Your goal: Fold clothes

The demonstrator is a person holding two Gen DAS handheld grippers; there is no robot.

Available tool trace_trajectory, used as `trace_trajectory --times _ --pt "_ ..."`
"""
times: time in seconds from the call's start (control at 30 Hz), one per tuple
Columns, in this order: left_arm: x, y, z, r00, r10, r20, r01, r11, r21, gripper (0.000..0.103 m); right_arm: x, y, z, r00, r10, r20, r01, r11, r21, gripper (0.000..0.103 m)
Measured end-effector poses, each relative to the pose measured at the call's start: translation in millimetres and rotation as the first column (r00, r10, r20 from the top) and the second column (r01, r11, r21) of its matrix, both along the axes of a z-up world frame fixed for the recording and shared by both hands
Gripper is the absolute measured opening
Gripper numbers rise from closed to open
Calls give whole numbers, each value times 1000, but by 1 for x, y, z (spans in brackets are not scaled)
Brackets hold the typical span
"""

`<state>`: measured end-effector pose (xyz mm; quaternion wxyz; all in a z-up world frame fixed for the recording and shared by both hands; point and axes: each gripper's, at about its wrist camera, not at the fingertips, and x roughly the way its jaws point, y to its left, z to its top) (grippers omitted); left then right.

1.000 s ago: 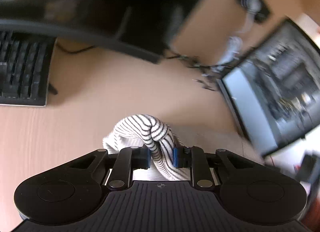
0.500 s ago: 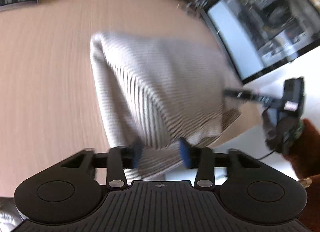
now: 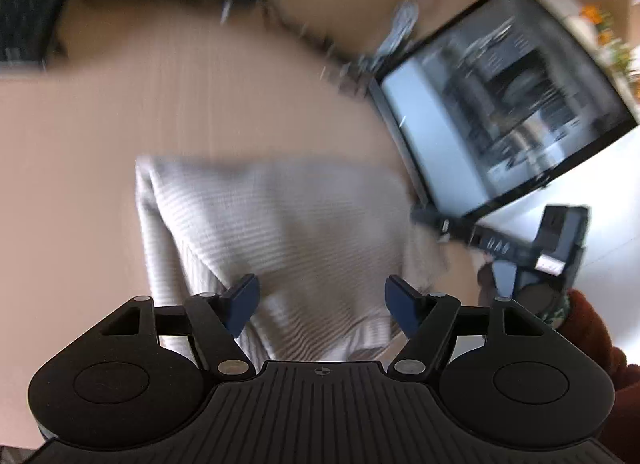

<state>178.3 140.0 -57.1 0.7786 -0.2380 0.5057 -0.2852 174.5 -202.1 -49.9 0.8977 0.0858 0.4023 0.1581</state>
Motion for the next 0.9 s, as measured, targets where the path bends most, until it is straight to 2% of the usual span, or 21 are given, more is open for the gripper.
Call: trace_trajectory --times 0.1,0.13,0.2,0.3,0.47,0.63,0.8,0.9 --pt "6 -10 -30 992 -13 -124 16 1000 17 75 9 11 -8 1000 -6 -1 6 1000 20 91" --pt "7 -10 -33 991 -14 -132 16 1000 10 77 12 14 -10 1000 -6 -9 6 1000 30 98" --pt "10 -9 -36 989 -15 -145 15 1000 -3 80 19 18 -19 999 18 -46 -16 999 27 100" --pt "19 -10 -37 988 8 -156 -9 1000 -7 80 21 20 -31 997 49 -61 -52 998 -33 101" --pt "45 -14 -32 994 24 -106 -21 999 31 80 23 23 -35 997 74 -23 -76 991 -114 103" --pt "97 -25 -26 998 46 -32 -43 995 84 82 25 28 -38 997 76 0 -75 981 -181 103" --pt "143 -39 -27 997 66 40 -70 993 98 92 24 31 -37 997 77 -2 -76 979 -191 103" --pt "156 -49 -25 995 70 68 -78 990 116 94 24 25 -28 997 80 -9 -80 983 -163 103"
